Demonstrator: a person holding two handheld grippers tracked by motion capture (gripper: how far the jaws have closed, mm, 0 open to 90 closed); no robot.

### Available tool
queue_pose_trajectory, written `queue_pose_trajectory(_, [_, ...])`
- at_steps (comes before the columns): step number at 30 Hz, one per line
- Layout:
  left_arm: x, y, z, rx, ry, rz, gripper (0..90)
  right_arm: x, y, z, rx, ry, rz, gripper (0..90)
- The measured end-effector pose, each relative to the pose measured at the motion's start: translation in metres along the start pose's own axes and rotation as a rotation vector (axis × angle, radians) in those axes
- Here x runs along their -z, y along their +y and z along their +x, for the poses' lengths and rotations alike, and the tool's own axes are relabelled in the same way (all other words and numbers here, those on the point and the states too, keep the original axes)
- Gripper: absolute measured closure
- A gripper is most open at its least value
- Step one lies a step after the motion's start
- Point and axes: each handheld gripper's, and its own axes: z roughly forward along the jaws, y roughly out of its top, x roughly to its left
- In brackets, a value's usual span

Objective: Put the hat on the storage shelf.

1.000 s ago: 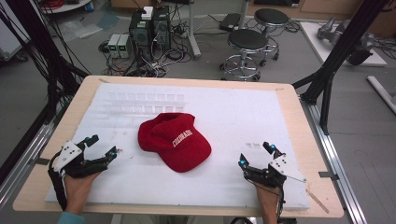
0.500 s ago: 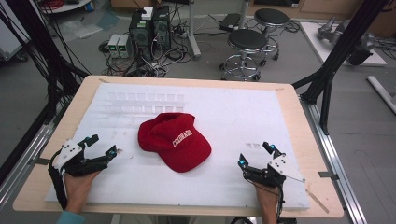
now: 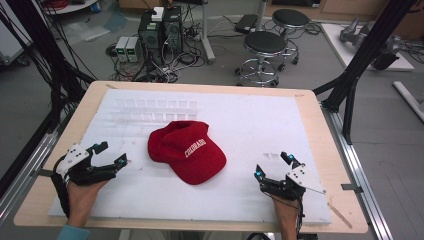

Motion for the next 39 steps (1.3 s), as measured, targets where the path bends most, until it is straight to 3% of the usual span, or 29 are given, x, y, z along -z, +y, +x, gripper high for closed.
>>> queue_pose_trajectory(3, [-0.002, 0.005, -0.003, -0.002, -0.017, 0.017, 13.1, 0.0, 0.0, 0.0, 0.005, 0.0, 0.001, 2.5])
queue_pose_trajectory(4, [-0.005, 0.011, -0.006, 0.006, -0.05, 0.028, 13.1, 0.0, 0.0, 0.0, 0.004, 0.0, 0.003, 2.4])
queue_pose_trajectory(6, [-0.007, 0.014, -0.007, 0.009, -0.063, 0.038, 11.3, 0.0, 0.0, 0.0, 0.003, -0.001, 0.003, 2.5])
queue_pose_trajectory(10, [-0.02, 0.028, -0.015, 0.033, -0.142, 0.098, 7.0, -0.001, 0.0, 0.0, 0.004, -0.003, 0.006, 2.5])
queue_pose_trajectory(11, [-0.02, 0.028, -0.015, 0.033, -0.142, 0.098, 6.5, -0.001, 0.0, 0.0, 0.004, -0.003, 0.006, 2.5])
queue_pose_trajectory(14, [-0.033, 0.037, -0.026, 0.03, -0.198, 0.146, 6.5, -0.001, 0.0, 0.0, 0.001, -0.002, 0.007, 2.4])
queue_pose_trajectory(18, [-0.047, 0.043, -0.035, 0.026, -0.243, 0.179, 6.5, -0.001, 0.0, 0.0, 0.0, -0.001, 0.007, 2.5])
queue_pose_trajectory(25, [-0.068, 0.046, -0.045, 0.022, -0.238, 0.259, 6.5, -0.001, 0.0, 0.0, -0.001, 0.001, 0.007, 2.5])
queue_pose_trajectory(32, [-0.093, 0.038, -0.054, 0.0, -0.215, 0.352, 6.6, -0.001, 0.0, 0.0, 0.0, 0.001, 0.007, 2.5])
queue_pose_trajectory(39, [-0.105, 0.036, -0.057, 0.002, -0.202, 0.383, 10.6, -0.001, 0.0, 0.0, 0.0, 0.0, 0.007, 2.5])
